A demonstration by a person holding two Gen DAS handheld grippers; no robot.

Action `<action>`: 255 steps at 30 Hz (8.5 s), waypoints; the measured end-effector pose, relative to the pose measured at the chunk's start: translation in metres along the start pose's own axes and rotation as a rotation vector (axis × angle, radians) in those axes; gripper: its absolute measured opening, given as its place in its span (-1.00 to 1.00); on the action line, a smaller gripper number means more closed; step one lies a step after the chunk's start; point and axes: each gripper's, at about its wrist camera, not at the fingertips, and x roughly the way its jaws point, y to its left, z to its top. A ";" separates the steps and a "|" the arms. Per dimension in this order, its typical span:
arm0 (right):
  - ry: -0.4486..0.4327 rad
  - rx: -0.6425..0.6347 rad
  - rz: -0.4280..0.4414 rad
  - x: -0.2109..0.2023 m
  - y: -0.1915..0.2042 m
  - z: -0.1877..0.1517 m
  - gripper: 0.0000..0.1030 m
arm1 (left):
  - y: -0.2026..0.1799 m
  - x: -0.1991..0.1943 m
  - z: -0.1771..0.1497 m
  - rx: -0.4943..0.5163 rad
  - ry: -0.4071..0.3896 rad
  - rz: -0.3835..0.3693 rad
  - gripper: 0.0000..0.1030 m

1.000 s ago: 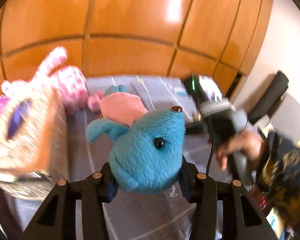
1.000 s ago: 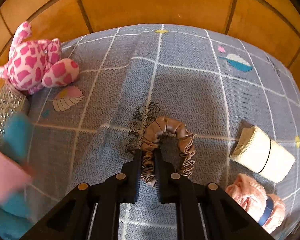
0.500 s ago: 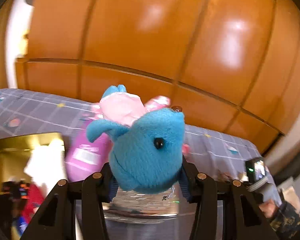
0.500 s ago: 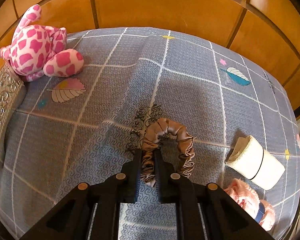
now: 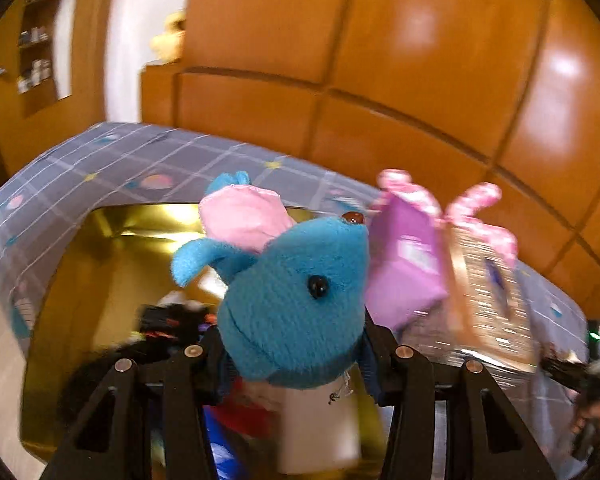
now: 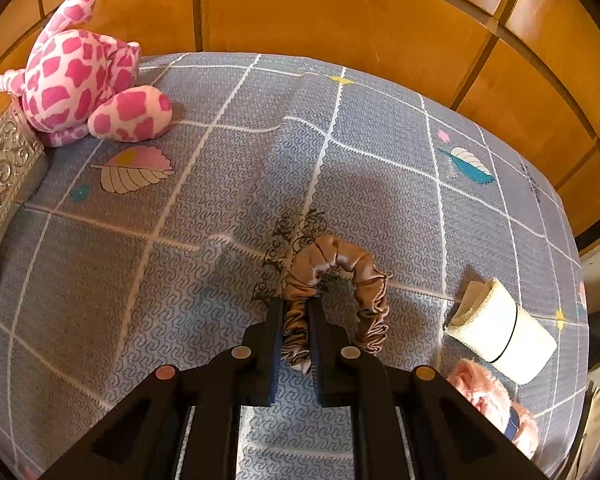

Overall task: Organize soft objects
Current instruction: 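Lower the blue plush into the gold tray and open the left gripper, then carry the brown scrunchie into the gold tray and open the right gripper, then move both grippers toward the rolled bandage and pink towel on the bed, then grasp the pink rolled towel with the left gripper and lift it, then grasp the beige rolled bandage with the right gripper while the left gripper holds the towel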

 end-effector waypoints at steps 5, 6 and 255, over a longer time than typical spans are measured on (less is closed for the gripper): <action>-0.006 -0.002 -0.022 0.000 0.007 -0.002 -0.79 | 0.039 0.024 0.012 -0.080 0.006 0.072 0.08; -0.007 0.001 -0.025 0.000 0.008 -0.002 -0.80 | 0.044 0.029 0.013 -0.085 0.018 0.080 0.11; 0.122 0.097 -0.075 -0.015 -0.139 0.002 -0.46 | -0.315 0.081 -0.135 0.620 0.365 -0.438 0.02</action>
